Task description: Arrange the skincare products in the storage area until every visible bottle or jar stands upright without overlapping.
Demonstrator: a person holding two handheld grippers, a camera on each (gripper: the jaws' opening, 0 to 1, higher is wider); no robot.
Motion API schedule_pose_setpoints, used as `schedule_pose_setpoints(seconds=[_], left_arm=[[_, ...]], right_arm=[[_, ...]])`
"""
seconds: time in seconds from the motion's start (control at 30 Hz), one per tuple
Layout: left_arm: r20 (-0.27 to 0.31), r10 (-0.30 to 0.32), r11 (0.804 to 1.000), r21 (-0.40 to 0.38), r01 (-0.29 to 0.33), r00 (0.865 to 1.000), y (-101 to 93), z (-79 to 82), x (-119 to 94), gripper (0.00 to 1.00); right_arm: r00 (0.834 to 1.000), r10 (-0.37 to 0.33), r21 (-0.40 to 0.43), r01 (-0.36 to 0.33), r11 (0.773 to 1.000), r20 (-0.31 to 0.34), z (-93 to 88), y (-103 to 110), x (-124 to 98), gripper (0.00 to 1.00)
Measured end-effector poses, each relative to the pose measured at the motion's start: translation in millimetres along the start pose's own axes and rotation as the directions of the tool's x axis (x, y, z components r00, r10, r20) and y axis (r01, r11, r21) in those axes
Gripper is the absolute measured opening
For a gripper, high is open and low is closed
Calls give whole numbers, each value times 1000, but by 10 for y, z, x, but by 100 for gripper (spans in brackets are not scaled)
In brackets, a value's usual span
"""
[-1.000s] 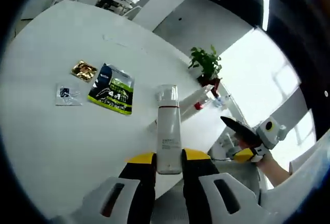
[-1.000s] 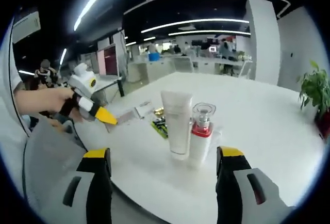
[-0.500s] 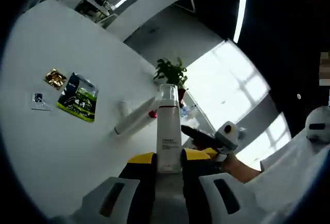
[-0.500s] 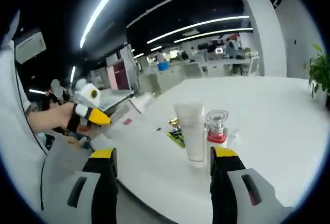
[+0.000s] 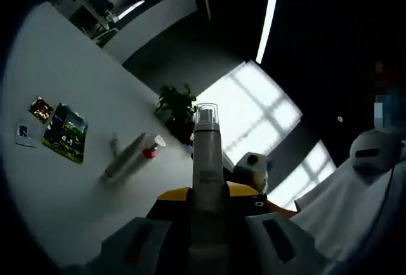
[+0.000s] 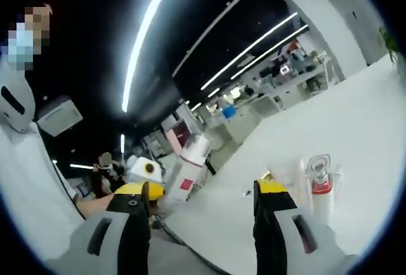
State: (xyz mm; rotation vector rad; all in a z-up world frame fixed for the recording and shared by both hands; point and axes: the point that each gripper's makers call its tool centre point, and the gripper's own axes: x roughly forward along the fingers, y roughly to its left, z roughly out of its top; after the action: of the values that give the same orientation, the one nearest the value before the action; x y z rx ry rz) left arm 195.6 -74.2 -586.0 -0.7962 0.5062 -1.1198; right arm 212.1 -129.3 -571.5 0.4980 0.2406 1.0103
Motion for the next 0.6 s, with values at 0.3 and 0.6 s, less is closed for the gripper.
schedule_pose_setpoints(seconds=[0.3, 0.6], left_arm=[[-22, -90, 994, 56, 91, 996, -296, -41, 13, 16], [-18, -154, 987, 38, 155, 988, -455, -103, 33, 16]], right_arm=[[988, 141, 128, -148, 981, 64, 57, 353, 158, 57], [974, 194, 196, -214, 957, 114, 151, 460, 202, 39]])
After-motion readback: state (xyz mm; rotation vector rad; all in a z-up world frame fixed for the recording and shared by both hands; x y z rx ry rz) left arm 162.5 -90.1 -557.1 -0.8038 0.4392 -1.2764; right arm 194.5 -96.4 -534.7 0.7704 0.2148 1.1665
